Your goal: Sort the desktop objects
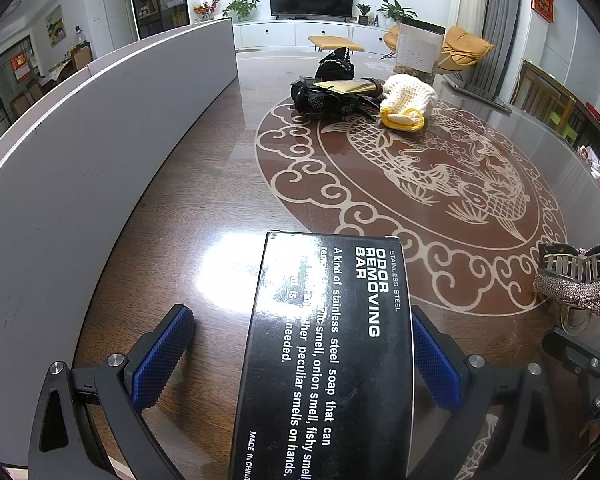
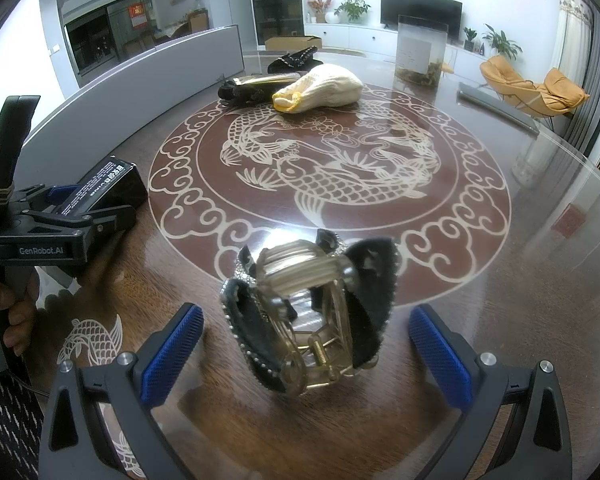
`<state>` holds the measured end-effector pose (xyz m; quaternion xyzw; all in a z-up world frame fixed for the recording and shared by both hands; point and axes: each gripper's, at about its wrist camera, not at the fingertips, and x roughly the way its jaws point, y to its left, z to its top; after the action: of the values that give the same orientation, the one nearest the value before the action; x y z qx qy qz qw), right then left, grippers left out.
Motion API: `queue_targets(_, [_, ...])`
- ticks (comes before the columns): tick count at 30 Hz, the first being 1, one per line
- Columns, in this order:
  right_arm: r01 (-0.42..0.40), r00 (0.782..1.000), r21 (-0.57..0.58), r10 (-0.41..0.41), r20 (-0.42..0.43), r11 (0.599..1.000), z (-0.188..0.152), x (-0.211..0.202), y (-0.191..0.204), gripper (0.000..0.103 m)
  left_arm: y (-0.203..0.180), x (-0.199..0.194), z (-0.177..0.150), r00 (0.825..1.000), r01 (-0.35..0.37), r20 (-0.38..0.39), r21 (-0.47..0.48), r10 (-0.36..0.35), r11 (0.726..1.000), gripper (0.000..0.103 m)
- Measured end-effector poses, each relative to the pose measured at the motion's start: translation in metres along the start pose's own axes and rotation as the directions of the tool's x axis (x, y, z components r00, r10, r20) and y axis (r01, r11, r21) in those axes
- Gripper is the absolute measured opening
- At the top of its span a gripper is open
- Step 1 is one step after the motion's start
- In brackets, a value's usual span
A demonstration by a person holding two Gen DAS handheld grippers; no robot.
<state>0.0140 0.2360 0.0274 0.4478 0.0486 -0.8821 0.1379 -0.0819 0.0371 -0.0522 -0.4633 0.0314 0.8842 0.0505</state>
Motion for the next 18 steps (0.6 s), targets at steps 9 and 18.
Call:
queue_targets(9, [-0.003, 1.0, 0.002, 0.003, 0.0, 1.0, 0.0001, -0.0003, -0.0002, 0.103, 0.0001, 0.0003, 0.0002, 1.0, 0.0, 0.0, 0.0, 0.0, 1.0, 0.103])
queue_targets(18, [0.017, 1.0, -0.014, -0.017, -0.008, 1.0, -0.0003, 0.0011, 0.0022, 0.103, -0.0004, -0.0017, -0.001, 1.0, 0.004, 0.0, 0.0, -0.004, 1.0, 0.103])
